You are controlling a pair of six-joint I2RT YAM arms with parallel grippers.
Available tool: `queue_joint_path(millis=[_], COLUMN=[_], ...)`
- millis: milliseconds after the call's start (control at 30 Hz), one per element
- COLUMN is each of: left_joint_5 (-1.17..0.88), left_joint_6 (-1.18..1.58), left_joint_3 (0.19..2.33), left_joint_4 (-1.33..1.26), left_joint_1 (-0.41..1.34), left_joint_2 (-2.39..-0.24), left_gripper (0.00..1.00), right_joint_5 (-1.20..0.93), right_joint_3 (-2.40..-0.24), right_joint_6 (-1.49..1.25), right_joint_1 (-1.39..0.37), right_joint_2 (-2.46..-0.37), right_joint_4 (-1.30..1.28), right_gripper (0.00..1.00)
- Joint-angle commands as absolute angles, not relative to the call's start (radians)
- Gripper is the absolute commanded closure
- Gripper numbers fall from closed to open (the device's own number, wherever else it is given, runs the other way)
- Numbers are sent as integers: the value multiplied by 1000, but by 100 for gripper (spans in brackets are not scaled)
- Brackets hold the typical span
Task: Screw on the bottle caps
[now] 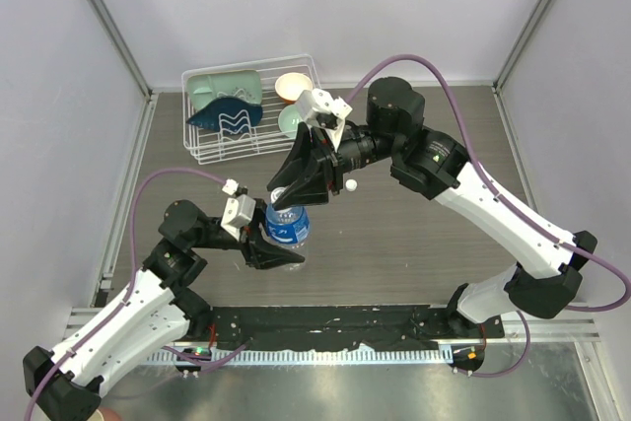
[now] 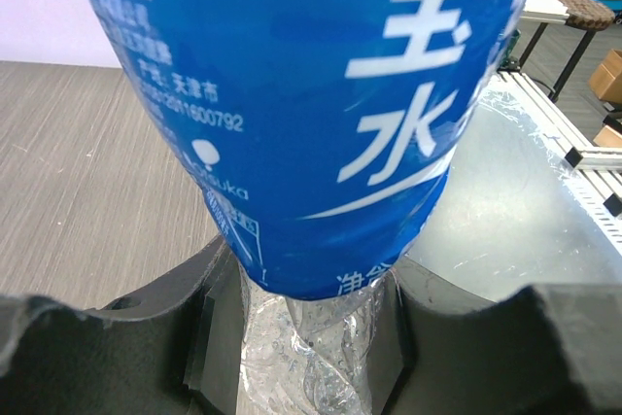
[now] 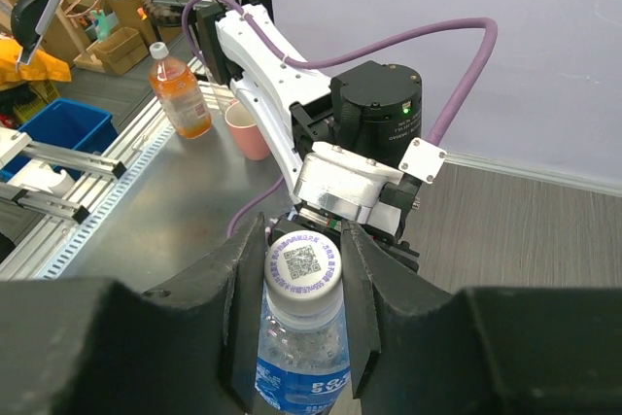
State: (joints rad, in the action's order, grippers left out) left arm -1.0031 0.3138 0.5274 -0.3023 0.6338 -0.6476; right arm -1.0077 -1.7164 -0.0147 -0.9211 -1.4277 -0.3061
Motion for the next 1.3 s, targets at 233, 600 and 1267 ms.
queue_joint_path(millis=[233,600,1267], left_joint_5=[-921,-620,-376], left_joint_6=[336,221,61], left_joint_3=[552,565,509], left_joint_4=[-345,-316,-318], left_joint_1=[629,626,623], left_joint_2=[-634,-646,-643], left_gripper=[100,100,100], right_joint_5=[-962,-547,511], right_joint_3=[-1703,-1678,-1655], right_joint_6=[-17,31,-304], right_joint_1=[-925,-963,-1264], right_joint_2=[-1422,-1422,-1548], right_joint_4=[-339,-520,-629], right_gripper=[75,87,97])
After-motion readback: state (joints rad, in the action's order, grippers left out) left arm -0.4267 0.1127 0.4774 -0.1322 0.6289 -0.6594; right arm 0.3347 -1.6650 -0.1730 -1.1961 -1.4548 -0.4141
